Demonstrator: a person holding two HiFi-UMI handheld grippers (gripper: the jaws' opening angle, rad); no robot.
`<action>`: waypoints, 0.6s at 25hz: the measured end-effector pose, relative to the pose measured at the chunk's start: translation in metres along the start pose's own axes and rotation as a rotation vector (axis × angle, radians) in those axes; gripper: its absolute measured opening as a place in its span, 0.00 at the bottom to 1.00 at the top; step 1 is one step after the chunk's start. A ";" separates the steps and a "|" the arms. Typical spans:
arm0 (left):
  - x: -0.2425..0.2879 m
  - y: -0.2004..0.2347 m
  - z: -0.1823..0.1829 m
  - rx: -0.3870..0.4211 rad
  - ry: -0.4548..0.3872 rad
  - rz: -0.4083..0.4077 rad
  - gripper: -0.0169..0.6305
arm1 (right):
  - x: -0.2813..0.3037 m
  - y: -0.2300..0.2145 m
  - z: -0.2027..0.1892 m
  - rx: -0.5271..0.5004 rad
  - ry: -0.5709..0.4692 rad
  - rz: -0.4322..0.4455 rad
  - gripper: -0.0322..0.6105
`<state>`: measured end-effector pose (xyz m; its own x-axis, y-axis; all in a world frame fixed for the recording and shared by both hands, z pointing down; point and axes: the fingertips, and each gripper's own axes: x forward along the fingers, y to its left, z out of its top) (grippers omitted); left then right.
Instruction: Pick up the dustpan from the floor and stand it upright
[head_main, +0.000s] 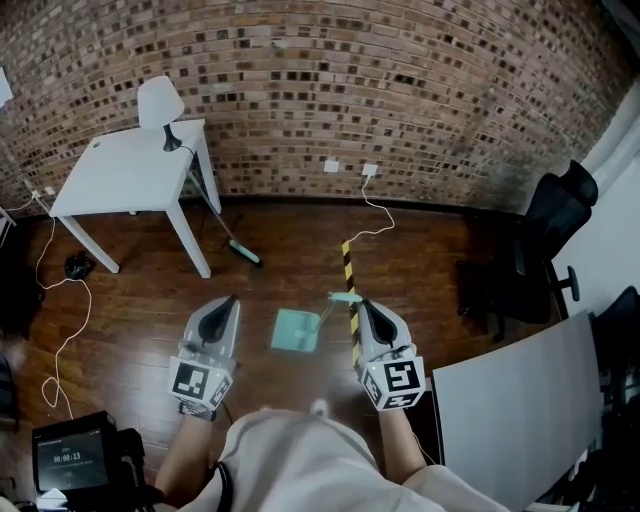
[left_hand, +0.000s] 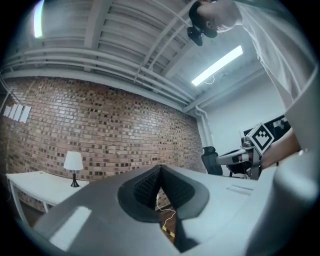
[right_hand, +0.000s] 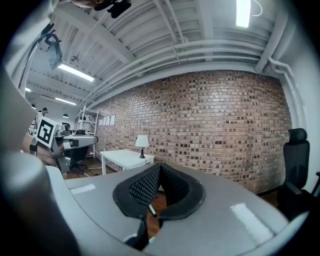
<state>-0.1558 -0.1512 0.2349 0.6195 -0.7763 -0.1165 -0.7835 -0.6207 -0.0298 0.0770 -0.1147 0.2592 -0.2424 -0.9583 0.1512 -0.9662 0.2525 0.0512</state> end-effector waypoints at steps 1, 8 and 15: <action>-0.006 0.002 0.001 0.011 -0.003 0.004 0.03 | -0.003 0.004 0.000 -0.001 0.002 -0.001 0.07; -0.061 0.023 0.010 -0.108 -0.061 0.069 0.03 | -0.021 0.028 -0.012 -0.013 0.028 -0.003 0.07; -0.109 0.013 0.005 -0.020 0.020 0.115 0.03 | -0.069 0.057 -0.009 0.040 -0.007 0.007 0.07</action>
<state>-0.2335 -0.0741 0.2422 0.5264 -0.8445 -0.0982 -0.8485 -0.5291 0.0020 0.0392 -0.0329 0.2611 -0.2500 -0.9574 0.1443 -0.9671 0.2540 0.0103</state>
